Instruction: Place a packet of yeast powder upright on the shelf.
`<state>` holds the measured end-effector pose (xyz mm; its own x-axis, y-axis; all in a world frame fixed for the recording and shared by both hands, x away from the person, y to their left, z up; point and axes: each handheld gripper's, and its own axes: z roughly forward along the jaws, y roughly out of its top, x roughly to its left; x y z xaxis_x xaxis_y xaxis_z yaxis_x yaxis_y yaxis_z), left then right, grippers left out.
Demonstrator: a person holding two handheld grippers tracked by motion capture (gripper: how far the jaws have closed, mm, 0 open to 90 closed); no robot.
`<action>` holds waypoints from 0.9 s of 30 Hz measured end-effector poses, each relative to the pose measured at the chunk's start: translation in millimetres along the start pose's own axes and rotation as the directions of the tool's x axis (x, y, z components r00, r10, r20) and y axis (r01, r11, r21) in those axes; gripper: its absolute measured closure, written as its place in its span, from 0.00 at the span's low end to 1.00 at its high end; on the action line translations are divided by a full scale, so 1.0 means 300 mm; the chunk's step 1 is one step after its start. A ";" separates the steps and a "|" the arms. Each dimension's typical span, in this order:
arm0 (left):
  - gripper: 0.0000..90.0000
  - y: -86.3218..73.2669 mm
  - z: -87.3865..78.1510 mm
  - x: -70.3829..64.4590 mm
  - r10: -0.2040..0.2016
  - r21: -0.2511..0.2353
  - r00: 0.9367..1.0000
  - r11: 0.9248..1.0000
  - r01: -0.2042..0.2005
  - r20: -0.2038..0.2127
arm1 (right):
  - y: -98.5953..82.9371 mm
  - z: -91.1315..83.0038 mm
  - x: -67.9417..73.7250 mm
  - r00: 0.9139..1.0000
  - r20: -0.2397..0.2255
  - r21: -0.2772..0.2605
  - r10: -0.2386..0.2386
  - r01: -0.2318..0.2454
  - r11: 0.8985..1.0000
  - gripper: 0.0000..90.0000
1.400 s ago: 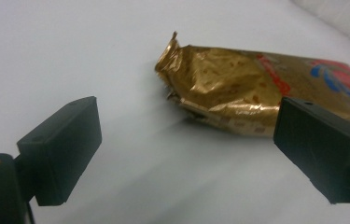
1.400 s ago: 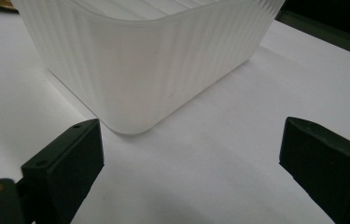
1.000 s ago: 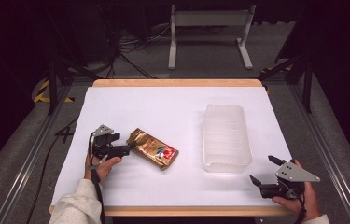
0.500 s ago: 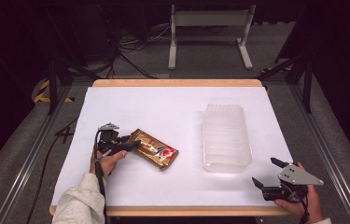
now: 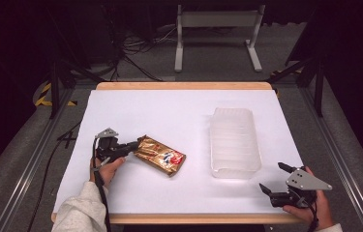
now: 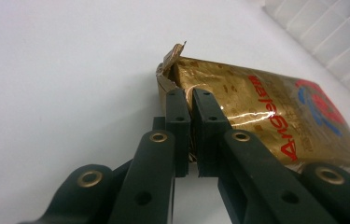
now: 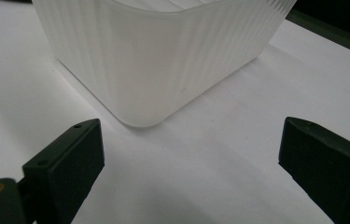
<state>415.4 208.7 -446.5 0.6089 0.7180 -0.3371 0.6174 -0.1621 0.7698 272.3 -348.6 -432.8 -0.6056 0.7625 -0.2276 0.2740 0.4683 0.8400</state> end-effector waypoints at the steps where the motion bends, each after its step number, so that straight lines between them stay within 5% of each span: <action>1: 0.96 0.007 -0.011 -0.016 0.021 -0.034 1.000 0.999 -0.021 -0.012 | -0.002 -0.002 -0.002 1.000 0.003 -0.003 0.002 -0.002 1.000 0.08; 12: 0.97 0.063 -0.063 -0.087 0.107 -0.173 0.994 0.980 -0.102 0.015 | -0.008 -0.021 0.002 1.000 0.018 -0.005 0.003 -0.003 1.000 0.08; 14: 0.97 0.087 -0.076 -0.124 0.128 -0.217 0.991 0.969 -0.119 0.031 | -0.004 -0.025 0.003 1.000 0.022 -0.012 0.007 -0.007 1.000 0.08; 18: 0.97 0.110 -0.095 -0.185 0.150 -0.259 0.989 0.955 -0.145 -0.001 | 0.010 -0.004 0.004 1.000 0.019 -0.015 -0.002 0.002 1.000 0.08; 27: 0.98 0.151 -0.090 -0.265 0.220 -0.292 0.975 0.935 -0.200 0.036 | 0.003 -0.006 -0.002 1.000 0.012 -0.019 0.004 -0.004 1.000 0.08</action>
<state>381.6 162.5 -370.3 0.7472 0.6401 -0.1790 0.3102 -0.0976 0.9457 271.7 -349.4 -431.0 -0.5952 0.7698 -0.2303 0.2621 0.4569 0.8500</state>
